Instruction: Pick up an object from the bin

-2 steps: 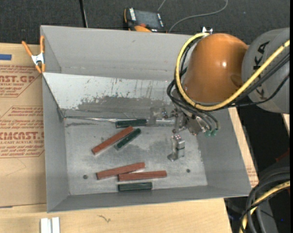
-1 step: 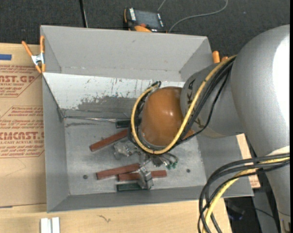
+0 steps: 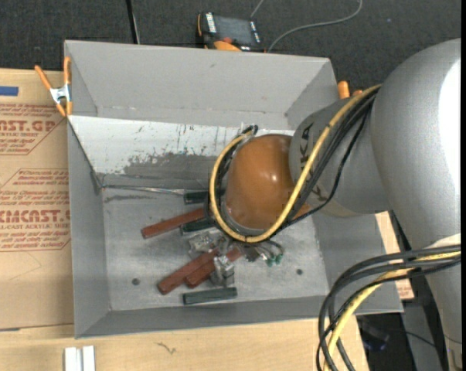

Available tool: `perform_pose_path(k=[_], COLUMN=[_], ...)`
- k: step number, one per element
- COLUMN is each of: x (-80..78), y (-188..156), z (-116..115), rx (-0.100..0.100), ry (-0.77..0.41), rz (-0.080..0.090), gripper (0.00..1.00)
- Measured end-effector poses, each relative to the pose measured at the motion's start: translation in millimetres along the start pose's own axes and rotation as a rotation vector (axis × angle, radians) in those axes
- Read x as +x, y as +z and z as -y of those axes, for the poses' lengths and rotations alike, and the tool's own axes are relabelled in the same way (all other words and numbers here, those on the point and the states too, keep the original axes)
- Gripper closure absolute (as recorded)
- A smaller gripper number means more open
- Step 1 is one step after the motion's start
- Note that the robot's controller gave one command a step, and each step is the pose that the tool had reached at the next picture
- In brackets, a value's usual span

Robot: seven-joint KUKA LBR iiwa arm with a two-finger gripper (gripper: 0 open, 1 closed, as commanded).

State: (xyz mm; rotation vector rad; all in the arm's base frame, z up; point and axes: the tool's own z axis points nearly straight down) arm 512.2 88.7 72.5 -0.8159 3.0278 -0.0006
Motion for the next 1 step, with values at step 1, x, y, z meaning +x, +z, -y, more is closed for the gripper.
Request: perform_pose_path(k=[1], x=[-11.2], y=[-137.4], z=[-5.9], rx=[0.001], ry=[-0.132], rz=[0.003], gripper=[1.00])
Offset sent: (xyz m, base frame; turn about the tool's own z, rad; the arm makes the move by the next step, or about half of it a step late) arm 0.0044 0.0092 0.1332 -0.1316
